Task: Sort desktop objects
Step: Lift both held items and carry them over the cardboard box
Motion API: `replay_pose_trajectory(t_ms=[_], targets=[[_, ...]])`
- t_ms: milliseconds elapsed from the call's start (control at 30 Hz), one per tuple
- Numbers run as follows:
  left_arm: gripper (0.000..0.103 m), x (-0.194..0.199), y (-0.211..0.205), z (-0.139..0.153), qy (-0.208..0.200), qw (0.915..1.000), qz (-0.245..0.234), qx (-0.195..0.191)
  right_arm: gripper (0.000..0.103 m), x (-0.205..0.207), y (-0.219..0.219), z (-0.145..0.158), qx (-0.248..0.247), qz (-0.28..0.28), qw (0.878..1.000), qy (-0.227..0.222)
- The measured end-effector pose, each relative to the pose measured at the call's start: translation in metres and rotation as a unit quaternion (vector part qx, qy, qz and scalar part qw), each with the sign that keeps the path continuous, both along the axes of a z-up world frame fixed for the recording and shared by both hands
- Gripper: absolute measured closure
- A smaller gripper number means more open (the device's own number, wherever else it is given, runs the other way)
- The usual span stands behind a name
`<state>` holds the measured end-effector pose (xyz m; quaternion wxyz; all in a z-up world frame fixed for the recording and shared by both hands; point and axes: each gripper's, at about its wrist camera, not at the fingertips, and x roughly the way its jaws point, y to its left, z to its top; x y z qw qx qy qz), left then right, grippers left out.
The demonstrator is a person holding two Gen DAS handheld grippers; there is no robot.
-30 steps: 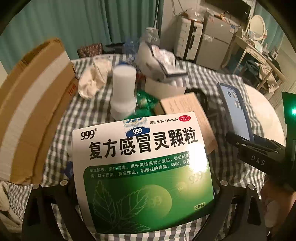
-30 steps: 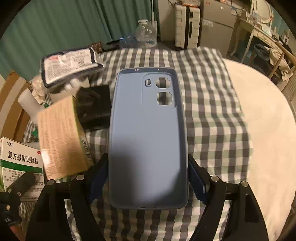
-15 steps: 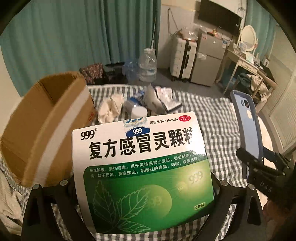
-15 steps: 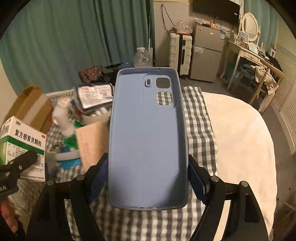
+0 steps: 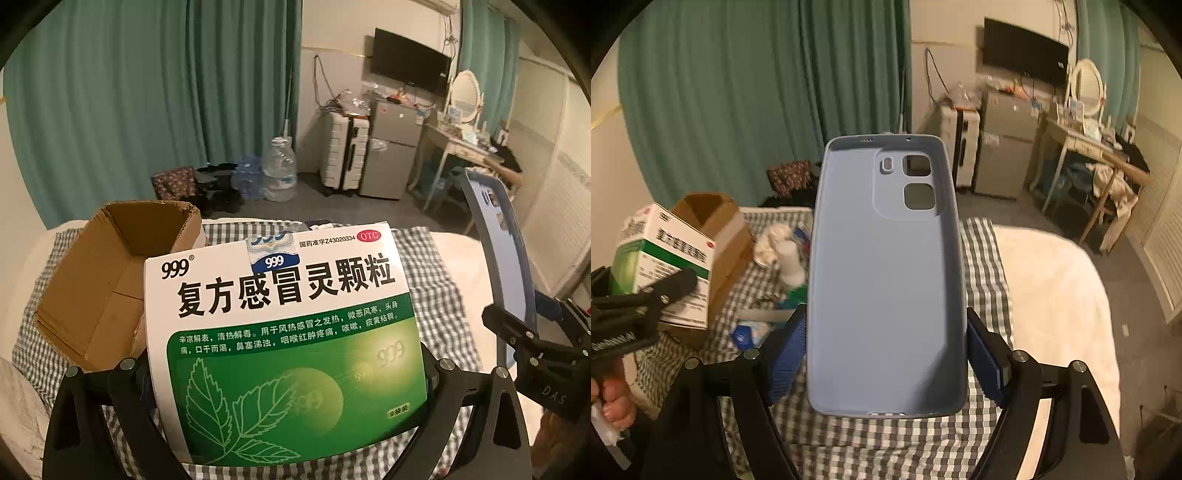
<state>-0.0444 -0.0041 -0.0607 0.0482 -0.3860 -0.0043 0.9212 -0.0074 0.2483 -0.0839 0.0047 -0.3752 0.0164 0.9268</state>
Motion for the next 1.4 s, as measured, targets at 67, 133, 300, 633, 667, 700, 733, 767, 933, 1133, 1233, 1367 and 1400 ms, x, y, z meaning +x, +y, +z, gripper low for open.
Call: replay_pose_trajectory(t_ms=[67, 133, 300, 633, 667, 700, 733, 767, 933, 1133, 1233, 1367, 1400], targets=[[0.004, 0.006, -0.007, 0.006, 0.01, 0.9999, 0.0, -0.005, 0.024, 0.004, -0.012, 0.013, 0.004, 0.006, 1.0, 0.013], [0.004, 0.011, -0.012, 0.013, 0.026, 0.9996, -0.001, -0.01, 0.024, 0.008, -0.022, 0.024, 0.006, 0.011, 1.0, 0.027], [0.004, 0.016, -0.034, 0.028, 0.046, 0.9988, 0.011, -0.008, 0.024, 0.014, -0.05, 0.047, 0.008, 0.03, 0.998, 0.049], [0.004, 0.021, -0.084, 0.035, 0.055, 0.9972, 0.043, -0.025, 0.024, 0.001, -0.103, 0.052, 0.008, 0.062, 0.997, 0.049], [0.004, 0.021, -0.091, 0.035, 0.055, 0.9969, 0.048, -0.027, 0.024, -0.001, -0.108, 0.051, 0.006, 0.066, 0.997, 0.048], [0.004, 0.021, -0.098, 0.036, 0.056, 0.9967, 0.053, -0.028, 0.024, -0.003, -0.113, 0.051, 0.004, 0.069, 0.996, 0.048], [0.004, 0.022, -0.104, 0.035, 0.057, 0.9964, 0.057, -0.027, 0.024, -0.004, -0.117, 0.05, 0.004, 0.072, 0.996, 0.048], [0.004, 0.022, -0.112, 0.035, 0.058, 0.996, 0.063, -0.027, 0.024, -0.006, -0.123, 0.05, 0.002, 0.076, 0.996, 0.047], [0.004, 0.019, -0.145, 0.032, 0.056, 0.994, 0.09, -0.028, 0.024, -0.017, -0.149, 0.05, -0.003, 0.095, 0.994, 0.048], [0.004, 0.01, -0.176, 0.026, 0.04, 0.9918, 0.12, -0.018, 0.024, -0.029, -0.18, 0.05, -0.011, 0.117, 0.992, 0.05], [0.004, 0.004, -0.187, 0.02, 0.031, 0.9911, 0.128, -0.021, 0.024, -0.036, -0.193, 0.048, -0.014, 0.127, 0.991, 0.046], [0.004, -0.001, -0.199, 0.014, 0.025, 0.9896, 0.139, -0.023, 0.024, -0.047, -0.207, 0.045, -0.018, 0.145, 0.988, 0.039], [0.004, -0.004, -0.202, 0.012, 0.022, 0.9894, 0.142, -0.024, 0.024, -0.05, -0.21, 0.045, -0.019, 0.149, 0.988, 0.037]])
